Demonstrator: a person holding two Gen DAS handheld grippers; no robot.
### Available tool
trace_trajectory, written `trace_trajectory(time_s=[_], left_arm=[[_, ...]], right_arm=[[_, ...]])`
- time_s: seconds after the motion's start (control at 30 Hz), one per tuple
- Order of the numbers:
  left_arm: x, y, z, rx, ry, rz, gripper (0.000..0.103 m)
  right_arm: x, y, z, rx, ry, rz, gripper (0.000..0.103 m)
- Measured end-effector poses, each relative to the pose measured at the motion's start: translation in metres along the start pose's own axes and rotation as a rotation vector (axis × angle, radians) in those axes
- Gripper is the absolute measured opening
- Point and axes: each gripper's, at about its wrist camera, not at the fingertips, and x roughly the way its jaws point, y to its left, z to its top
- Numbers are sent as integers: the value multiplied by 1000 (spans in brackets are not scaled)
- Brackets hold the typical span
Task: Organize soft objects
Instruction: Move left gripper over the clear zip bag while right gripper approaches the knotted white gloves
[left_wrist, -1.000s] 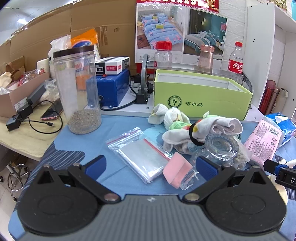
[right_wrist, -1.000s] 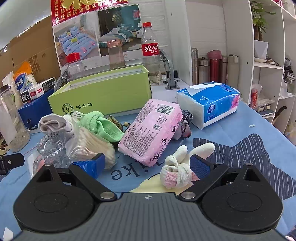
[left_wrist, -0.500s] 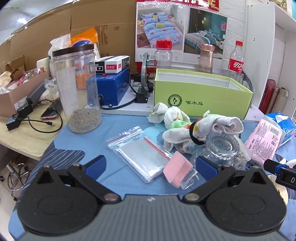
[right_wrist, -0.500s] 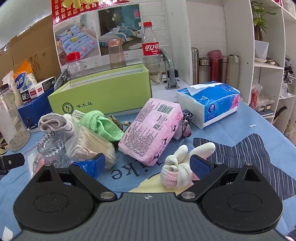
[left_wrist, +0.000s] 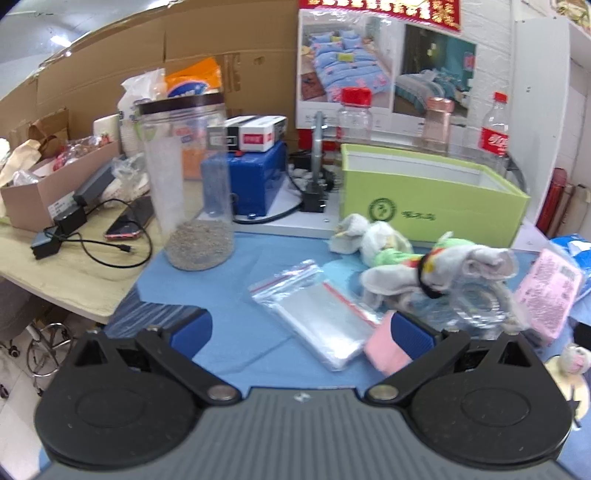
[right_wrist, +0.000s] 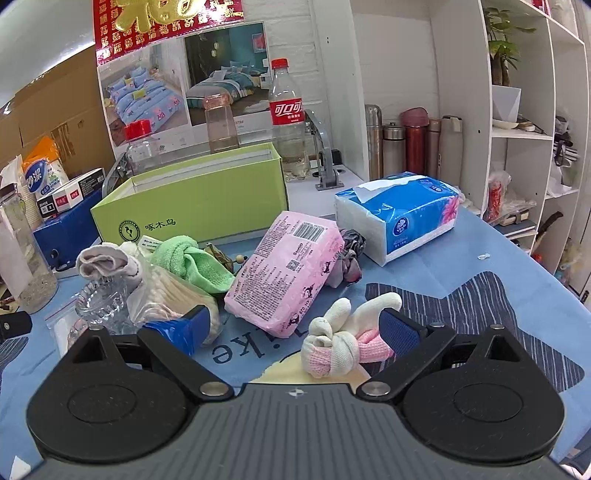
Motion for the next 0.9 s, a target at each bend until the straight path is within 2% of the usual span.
trace_trajectory(time_s=[0.13,0.2,0.33,0.43,0.6,0.7,0.77,0.9], left_arm=[[18,27,3,15,36,77,102],[28,38,2,21,57,91,102],[49,43,8,-14,115,39,102],[67,32,21,-51,127,59,102],[105,-7,35,-16,174,44,102],[125,-25,34,44,198,119,102],[135,-30,29,62,218,142,102],[134,-21,22,50,209,119,102]], right_arm=[[5,-15,2,11,12,-47,86],[8,-23,6,23,9,-61,86],[17,-35,10,60,8,-71,86],[25,-40,11,95,26,-40,86],[35,-40,14,91,35,-47,86],[37,-41,14,68,35,-73,86],[37,-43,14,61,33,-86,86],[40,-50,15,81,36,-88,86]])
